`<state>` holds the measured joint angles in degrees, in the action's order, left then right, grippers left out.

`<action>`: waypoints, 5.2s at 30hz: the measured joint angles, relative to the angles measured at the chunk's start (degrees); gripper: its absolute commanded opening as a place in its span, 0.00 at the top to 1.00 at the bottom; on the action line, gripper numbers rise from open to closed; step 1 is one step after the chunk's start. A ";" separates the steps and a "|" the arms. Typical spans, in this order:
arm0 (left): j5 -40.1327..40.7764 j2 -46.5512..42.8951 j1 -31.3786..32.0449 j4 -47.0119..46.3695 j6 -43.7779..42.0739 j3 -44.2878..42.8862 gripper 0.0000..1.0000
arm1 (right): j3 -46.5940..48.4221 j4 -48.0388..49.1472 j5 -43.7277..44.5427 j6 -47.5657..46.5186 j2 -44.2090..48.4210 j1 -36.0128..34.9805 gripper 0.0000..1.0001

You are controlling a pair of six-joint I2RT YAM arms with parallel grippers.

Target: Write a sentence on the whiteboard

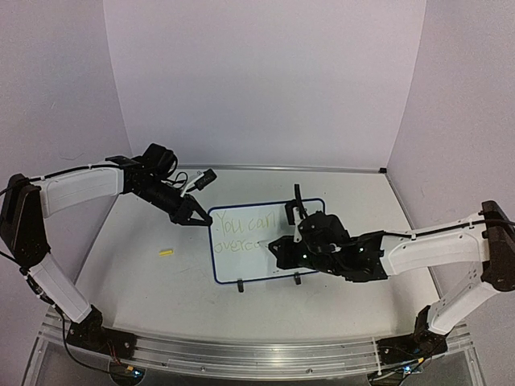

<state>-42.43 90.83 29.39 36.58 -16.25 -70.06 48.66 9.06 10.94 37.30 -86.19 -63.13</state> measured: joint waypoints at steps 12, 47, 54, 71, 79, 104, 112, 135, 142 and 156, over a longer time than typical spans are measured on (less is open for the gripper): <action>0.02 0.00 0.00 0.02 -0.07 0.00 1.00 | -1.99 0.35 0.72 0.03 4.41 0.22 1.00; 0.00 0.00 0.00 0.00 -0.02 0.00 1.00 | -1.42 -1.00 0.65 0.88 1.52 0.22 1.00; 0.00 0.00 0.00 0.00 0.02 0.00 1.00 | -1.42 -1.20 -0.18 1.03 0.73 0.20 1.00; 0.00 0.00 0.00 0.00 0.04 0.00 1.00 | -1.42 -1.40 0.38 1.77 1.13 0.20 1.00; 0.02 0.00 0.00 0.02 -0.04 0.00 1.00 | -1.42 -1.10 4.00 1.75 3.58 0.22 1.00; 0.00 0.00 0.00 0.00 0.02 0.00 1.00 | -3.69 -1.29 3.09 5.24 3.43 0.22 1.00; 0.00 0.00 0.00 0.00 0.02 0.00 1.00 | -3.69 -1.33 3.13 5.47 3.39 0.21 1.00; 0.00 0.00 0.04 0.00 0.04 0.00 1.00 | -3.68 -1.46 6.37 5.04 4.75 0.20 1.00; 0.00 0.00 0.04 0.00 0.07 0.00 1.00 | -3.69 -1.46 7.38 5.74 5.09 0.20 1.00; 0.04 0.00 0.04 0.00 0.40 0.00 1.00 | -6.41 -1.42 7.05 8.44 5.41 0.02 1.00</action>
<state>-42.39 90.83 29.43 36.58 -15.86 -70.06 42.25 7.63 17.99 45.74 -80.79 -63.11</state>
